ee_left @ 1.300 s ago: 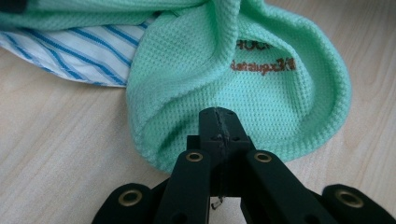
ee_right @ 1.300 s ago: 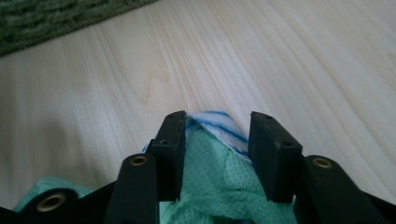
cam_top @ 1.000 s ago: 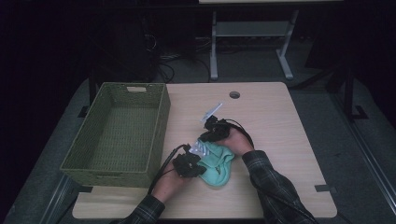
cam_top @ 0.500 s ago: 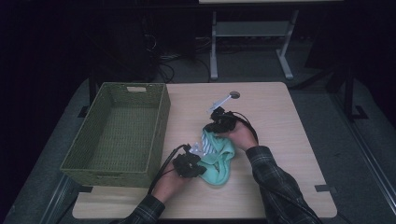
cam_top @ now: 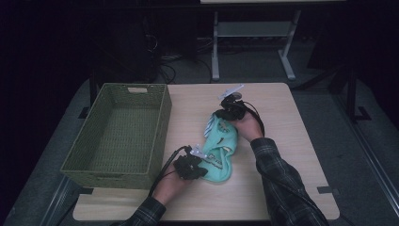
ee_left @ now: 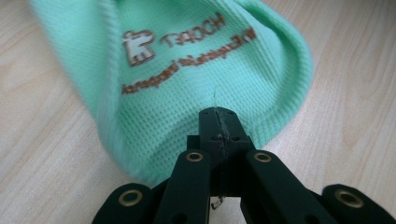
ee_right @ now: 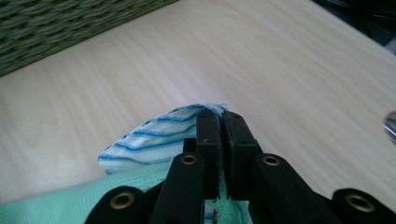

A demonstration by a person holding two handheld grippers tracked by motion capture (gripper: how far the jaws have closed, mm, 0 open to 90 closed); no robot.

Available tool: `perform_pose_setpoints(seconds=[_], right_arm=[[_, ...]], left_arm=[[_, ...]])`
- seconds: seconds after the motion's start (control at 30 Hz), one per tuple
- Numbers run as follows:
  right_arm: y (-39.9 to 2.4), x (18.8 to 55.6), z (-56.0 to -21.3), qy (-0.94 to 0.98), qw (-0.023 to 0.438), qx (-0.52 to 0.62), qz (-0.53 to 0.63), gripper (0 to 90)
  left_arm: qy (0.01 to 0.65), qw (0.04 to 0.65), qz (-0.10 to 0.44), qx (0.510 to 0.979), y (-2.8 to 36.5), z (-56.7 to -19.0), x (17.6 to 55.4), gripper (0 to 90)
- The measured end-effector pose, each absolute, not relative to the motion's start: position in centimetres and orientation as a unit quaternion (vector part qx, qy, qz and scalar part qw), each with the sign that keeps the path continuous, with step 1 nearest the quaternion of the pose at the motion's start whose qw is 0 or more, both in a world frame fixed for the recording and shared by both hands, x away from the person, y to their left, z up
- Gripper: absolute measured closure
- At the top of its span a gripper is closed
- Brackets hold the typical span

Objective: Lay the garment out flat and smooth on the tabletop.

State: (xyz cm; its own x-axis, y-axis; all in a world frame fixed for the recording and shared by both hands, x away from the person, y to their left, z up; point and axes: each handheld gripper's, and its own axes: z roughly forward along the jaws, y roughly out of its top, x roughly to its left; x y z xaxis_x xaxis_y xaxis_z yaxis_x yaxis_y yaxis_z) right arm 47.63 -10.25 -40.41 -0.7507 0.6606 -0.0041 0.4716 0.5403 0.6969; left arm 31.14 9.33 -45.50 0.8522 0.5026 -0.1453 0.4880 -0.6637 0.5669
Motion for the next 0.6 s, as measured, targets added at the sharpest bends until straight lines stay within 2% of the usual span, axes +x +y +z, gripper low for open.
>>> perform_pose_setpoints(seconds=[0.23,0.4,0.6], right_arm=[[-11.2,49.1,-41.2,0.856,0.147,0.359,0.342,85.7],[-11.4,48.9,-41.5,0.849,0.128,0.363,0.363,72.8],[-12.7,47.8,-40.9,0.843,0.126,0.361,0.378,67.3]], left_arm=[[0.269,0.306,0.011,0.913,9.4,-45.5,31.2,89.8],[0.271,0.308,0.008,0.912,9.4,-45.5,31.2,89.7],[0.270,0.305,0.009,0.913,9.4,-45.5,31.3,89.7]])
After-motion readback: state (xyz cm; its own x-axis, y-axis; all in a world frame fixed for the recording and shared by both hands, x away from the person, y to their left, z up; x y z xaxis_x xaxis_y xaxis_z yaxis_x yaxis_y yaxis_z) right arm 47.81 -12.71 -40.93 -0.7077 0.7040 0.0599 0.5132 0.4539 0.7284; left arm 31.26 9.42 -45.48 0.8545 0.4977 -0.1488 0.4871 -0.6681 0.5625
